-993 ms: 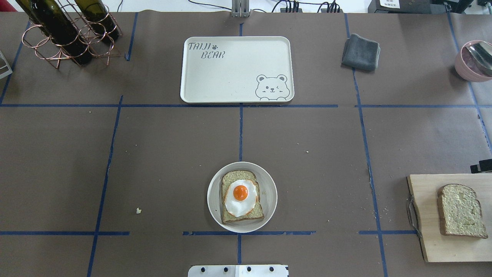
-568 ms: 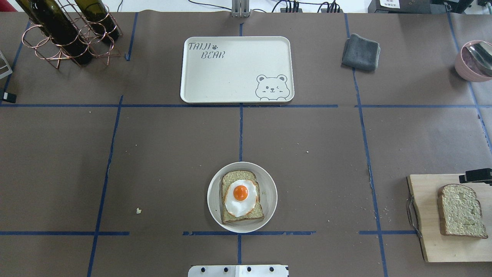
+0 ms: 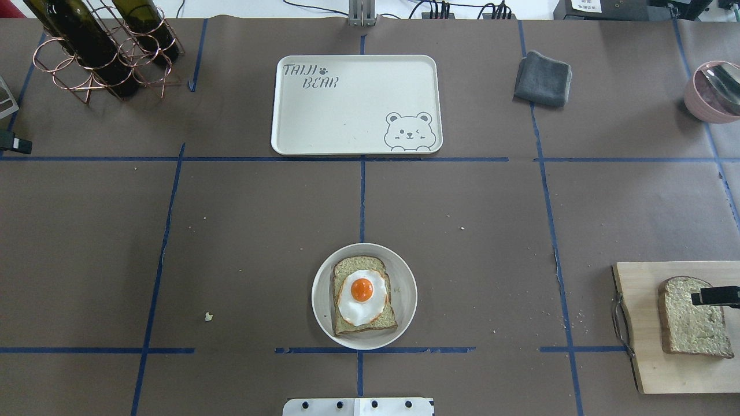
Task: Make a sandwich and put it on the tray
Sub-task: 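Grasp the bread slice on the wooden board with the right gripper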
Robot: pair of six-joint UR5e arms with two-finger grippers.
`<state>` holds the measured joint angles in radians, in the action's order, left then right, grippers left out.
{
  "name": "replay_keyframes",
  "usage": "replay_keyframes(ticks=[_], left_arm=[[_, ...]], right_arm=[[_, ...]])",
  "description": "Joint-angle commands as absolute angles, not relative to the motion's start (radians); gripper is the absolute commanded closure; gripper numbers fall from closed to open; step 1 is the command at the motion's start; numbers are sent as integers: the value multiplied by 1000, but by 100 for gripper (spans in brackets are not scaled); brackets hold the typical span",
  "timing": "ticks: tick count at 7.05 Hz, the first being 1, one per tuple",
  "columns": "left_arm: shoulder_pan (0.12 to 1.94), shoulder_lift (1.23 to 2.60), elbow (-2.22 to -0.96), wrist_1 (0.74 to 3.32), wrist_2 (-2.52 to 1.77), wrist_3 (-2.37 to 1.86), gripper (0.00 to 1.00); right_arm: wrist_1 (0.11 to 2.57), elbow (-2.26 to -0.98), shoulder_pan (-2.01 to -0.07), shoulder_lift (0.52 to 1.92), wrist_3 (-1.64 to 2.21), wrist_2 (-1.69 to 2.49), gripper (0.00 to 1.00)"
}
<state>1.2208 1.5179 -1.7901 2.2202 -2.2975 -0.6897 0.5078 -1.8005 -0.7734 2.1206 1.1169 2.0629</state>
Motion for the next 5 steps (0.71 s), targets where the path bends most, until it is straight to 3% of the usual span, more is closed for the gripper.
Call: replay_keyframes(ticks=[1, 3, 5], left_arm=[[1220, 1517, -1795, 2223, -2298, -693, 0], [1221, 1517, -1795, 2223, -2298, -692, 0], [1221, 1516, -1796, 2223, -2298, -692, 0]], right_arm=[[495, -1792, -759, 2152, 1117, 2066, 11], [495, -1786, -738, 2140, 1120, 2065, 27], [495, -1783, -723, 2131, 1121, 2065, 32]])
